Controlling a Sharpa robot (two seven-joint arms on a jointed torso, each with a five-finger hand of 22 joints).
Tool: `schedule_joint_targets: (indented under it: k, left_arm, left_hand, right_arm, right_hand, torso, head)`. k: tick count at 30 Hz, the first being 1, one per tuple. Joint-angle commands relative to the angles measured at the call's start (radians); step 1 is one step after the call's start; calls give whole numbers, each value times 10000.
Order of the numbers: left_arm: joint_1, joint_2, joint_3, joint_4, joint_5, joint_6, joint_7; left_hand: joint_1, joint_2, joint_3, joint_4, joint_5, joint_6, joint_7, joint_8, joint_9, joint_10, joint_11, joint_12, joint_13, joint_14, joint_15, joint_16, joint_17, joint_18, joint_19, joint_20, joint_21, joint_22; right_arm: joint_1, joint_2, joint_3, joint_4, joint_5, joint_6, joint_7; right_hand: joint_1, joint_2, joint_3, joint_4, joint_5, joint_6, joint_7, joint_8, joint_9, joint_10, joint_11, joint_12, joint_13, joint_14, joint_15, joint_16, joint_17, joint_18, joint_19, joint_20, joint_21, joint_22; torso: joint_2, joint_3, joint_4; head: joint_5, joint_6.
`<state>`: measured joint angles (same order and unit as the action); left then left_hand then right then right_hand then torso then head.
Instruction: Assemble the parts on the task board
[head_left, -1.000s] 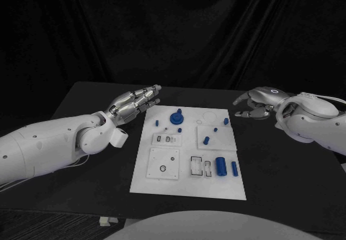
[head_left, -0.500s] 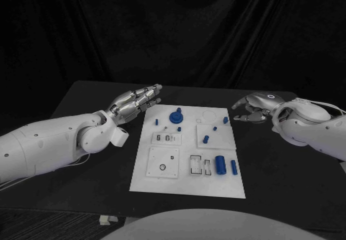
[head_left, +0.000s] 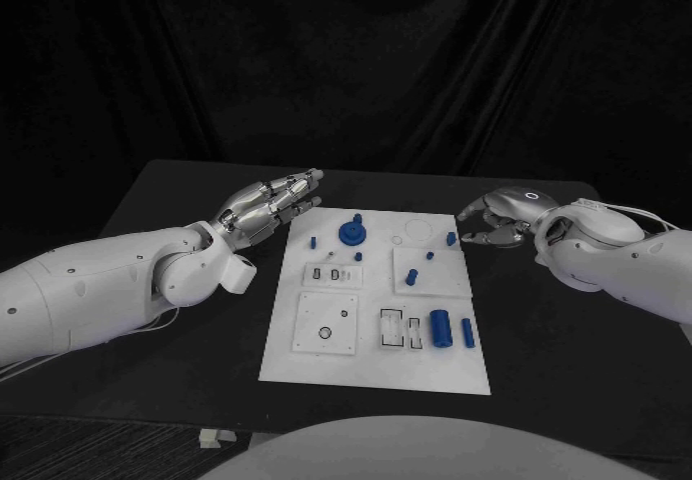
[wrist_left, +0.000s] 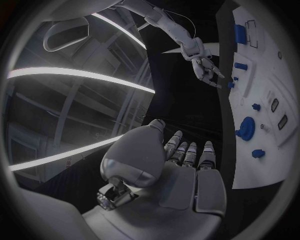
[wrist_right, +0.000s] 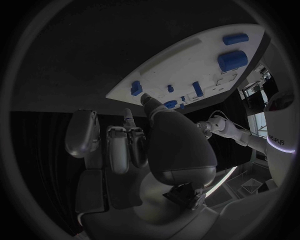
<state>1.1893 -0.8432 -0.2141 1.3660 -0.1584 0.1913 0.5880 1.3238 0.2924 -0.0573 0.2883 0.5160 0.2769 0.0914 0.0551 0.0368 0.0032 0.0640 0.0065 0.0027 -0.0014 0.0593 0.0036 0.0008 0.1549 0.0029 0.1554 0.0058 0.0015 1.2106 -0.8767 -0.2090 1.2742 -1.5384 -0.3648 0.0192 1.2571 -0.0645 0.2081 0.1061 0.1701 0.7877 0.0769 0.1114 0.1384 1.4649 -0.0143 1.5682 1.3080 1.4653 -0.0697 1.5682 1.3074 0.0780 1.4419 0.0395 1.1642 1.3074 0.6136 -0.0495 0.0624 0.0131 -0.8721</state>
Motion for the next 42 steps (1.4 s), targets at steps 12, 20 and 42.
schedule_joint_targets:
  k: [12, 20, 42]
  left_arm:
    - [-30, -14, 10, 48, 17, 148, 143]
    - [-35, -9, 11, 41, 17, 180, 130]
    - [-43, 3, 11, 12, 17, 279, 73]
  left_hand:
    - [53, -14, 40, 0, 38, 6, 76, 59, 16, 5, 66, -49, -10, 14, 49, -36, -8, 131, -29, 63, -58, -15]
    - [49, -12, 73, -6, 38, -6, 87, 58, 14, 5, 79, -49, -10, 14, 66, -36, -8, 133, -29, 85, -58, -15]
    - [36, -10, 103, -1, 34, 1, 120, 62, 16, 27, 118, -40, 0, 14, 89, -36, -8, 135, -29, 109, -58, -15]
  right_arm:
    - [-232, 399, 9, -536, -25, -150, 161]
    - [-283, 588, 9, -731, -27, -140, 212]
    - [-425, 908, 10, -1109, -29, 108, 200]
  right_hand:
    - [94, -4, -95, 3, 5, 114, 20, 52, 23, 1059, 10, 26, 2628, 1055, -45, 26, 2634, 22, -41, -29, -166, 1573]
    - [115, 5, -114, 18, -37, 185, 38, 87, 50, 1059, 23, 26, 2628, 1051, -33, 12, 2617, 28, -59, -20, -213, 1561]
    - [215, 47, -143, 28, 14, 378, 74, 180, 130, 1059, 56, 26, 2628, 1030, -5, -51, 2542, 50, -106, 5, -356, 1527]
  torso:
    - [-4, -4, 3]
    - [-8, -8, 8]
    - [-8, -4, 12]
  head:
    - [-1, -6]
    - [-2, -6]
    - [27, -6]
